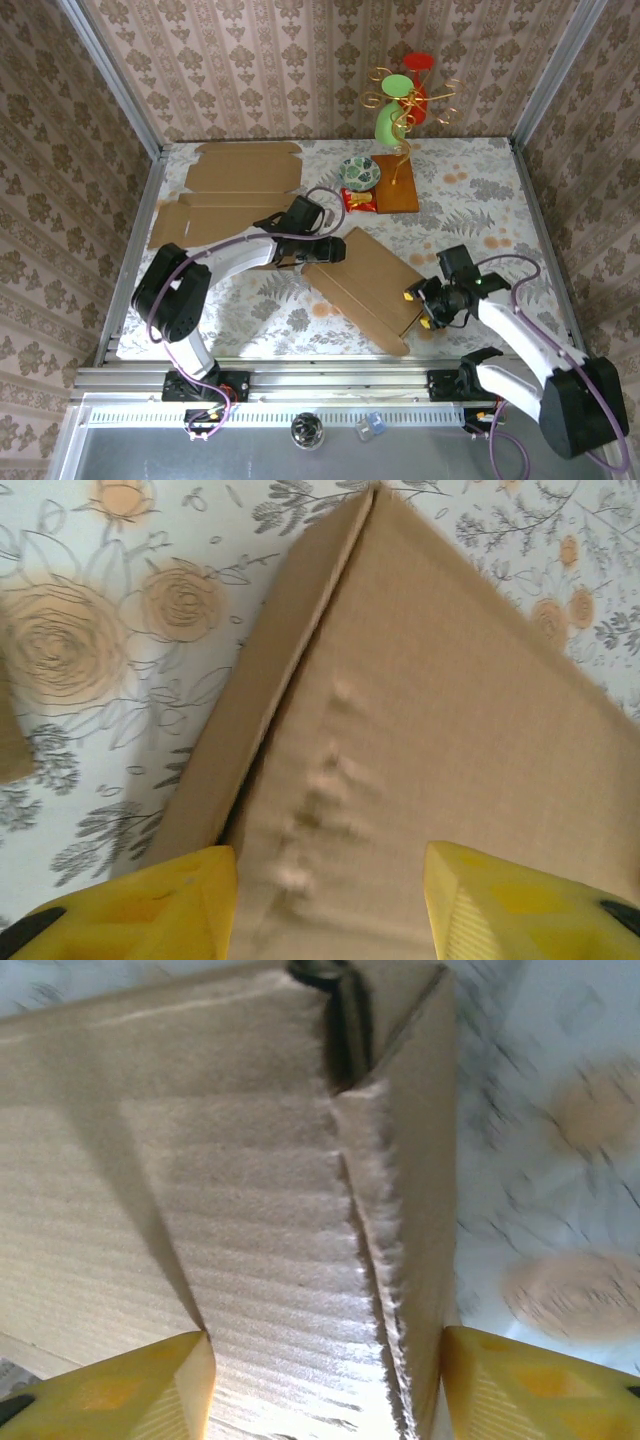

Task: Fold the paper box

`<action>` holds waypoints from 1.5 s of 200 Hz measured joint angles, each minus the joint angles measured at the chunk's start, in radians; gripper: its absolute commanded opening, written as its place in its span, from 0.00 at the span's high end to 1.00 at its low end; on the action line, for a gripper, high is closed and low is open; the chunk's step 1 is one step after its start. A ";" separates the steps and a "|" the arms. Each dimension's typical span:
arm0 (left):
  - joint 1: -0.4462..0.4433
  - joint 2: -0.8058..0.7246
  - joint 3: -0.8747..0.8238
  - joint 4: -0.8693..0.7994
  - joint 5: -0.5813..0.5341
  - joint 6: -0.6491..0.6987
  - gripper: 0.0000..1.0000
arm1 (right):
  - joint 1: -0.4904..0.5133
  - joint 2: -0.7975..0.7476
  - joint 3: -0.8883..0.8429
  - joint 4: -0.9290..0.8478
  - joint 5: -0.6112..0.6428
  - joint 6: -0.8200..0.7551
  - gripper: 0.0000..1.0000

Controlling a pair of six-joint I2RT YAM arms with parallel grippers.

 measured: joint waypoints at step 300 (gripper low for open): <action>0.183 0.198 0.165 -0.027 0.121 0.206 0.92 | -0.250 0.535 0.307 0.139 -0.254 -0.684 0.15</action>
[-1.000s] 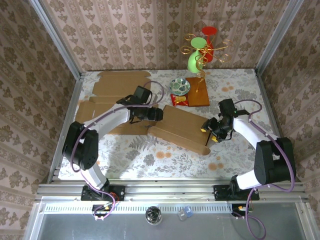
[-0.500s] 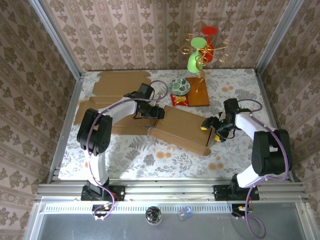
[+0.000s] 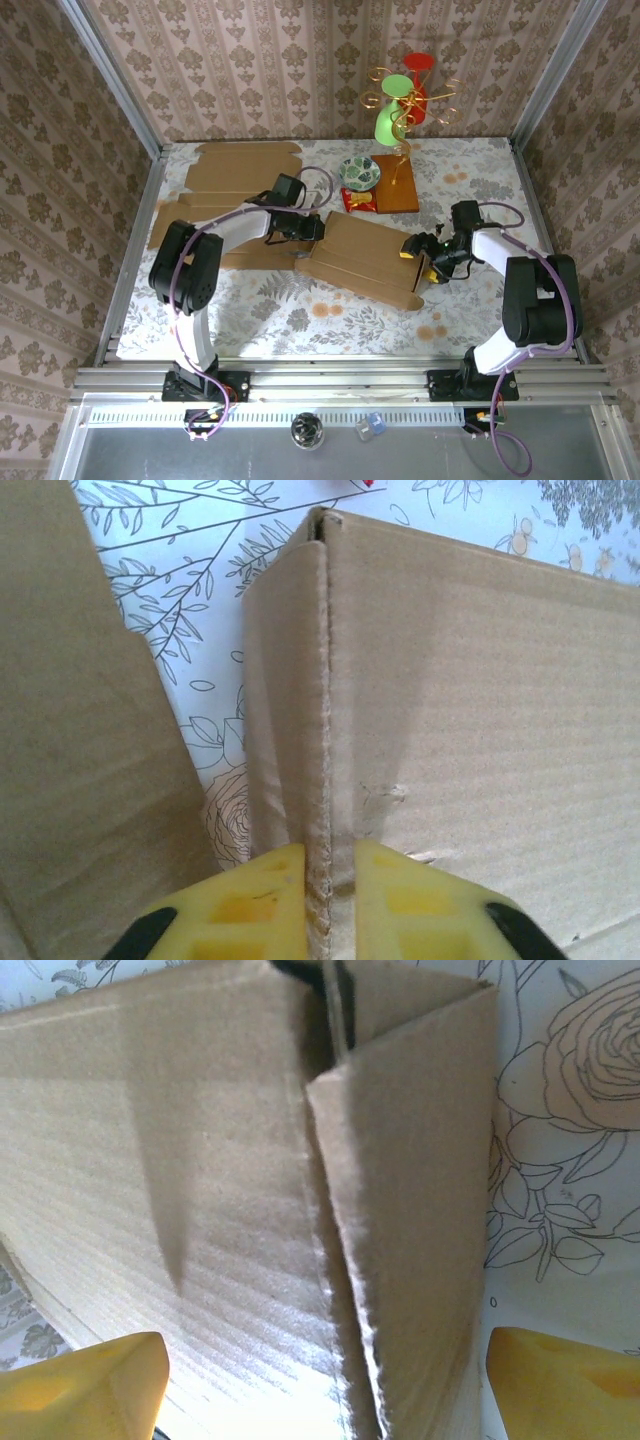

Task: Fold the paper box

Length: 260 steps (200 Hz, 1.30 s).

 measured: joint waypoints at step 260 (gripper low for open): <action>0.073 -0.028 -0.125 0.197 0.060 -0.058 0.94 | 0.065 -0.088 -0.093 0.381 -0.217 0.194 0.29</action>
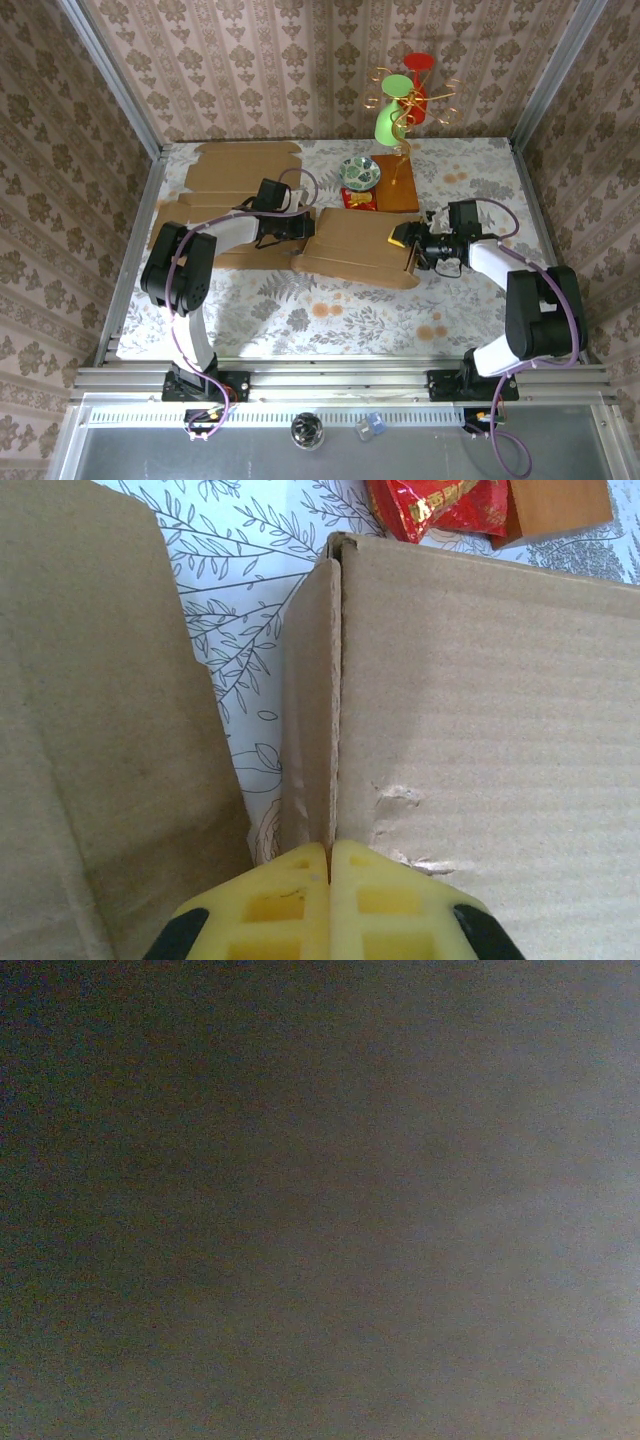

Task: Fold the paper box

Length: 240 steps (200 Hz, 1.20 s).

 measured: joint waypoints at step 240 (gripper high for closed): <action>-0.221 -0.649 -0.334 0.241 -0.142 0.708 0.25 | -0.030 -0.121 0.169 -0.266 -0.082 0.500 0.57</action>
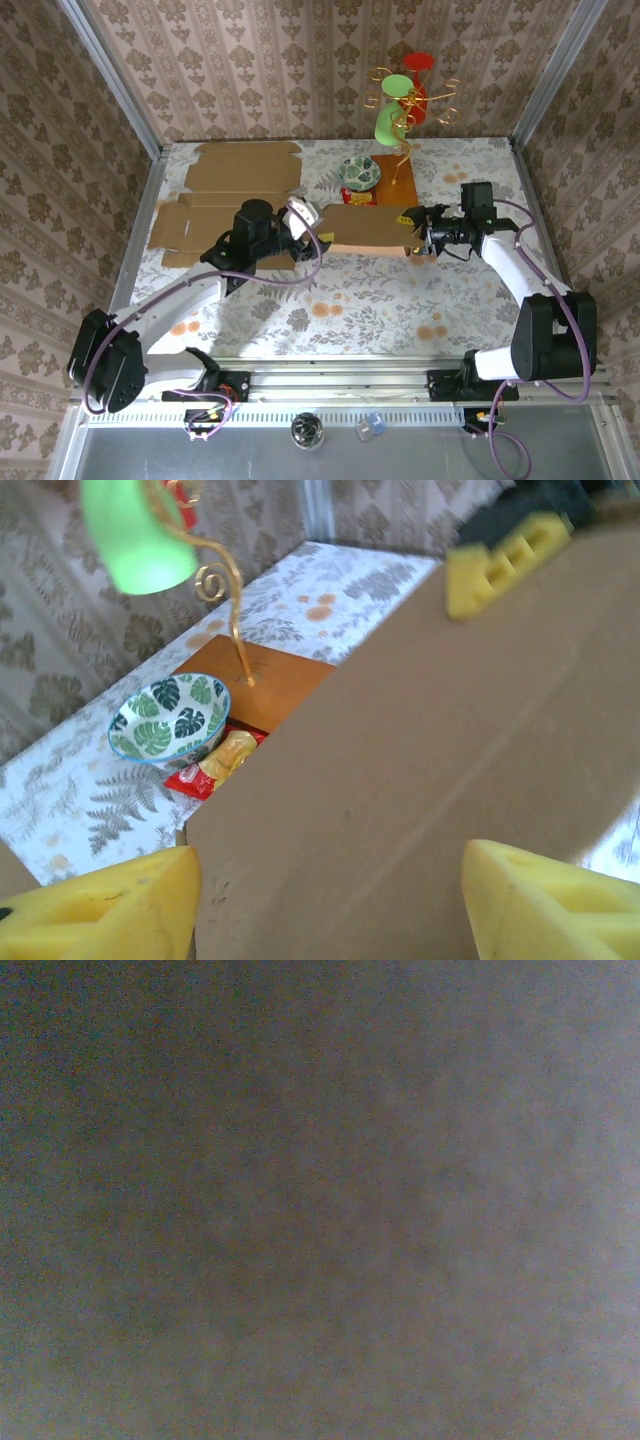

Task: Fold the paper box

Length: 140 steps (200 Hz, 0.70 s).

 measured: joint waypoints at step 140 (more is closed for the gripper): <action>0.072 -0.114 0.069 -0.348 0.179 0.377 0.23 | -0.014 -0.002 -0.014 -0.146 -0.050 0.089 0.61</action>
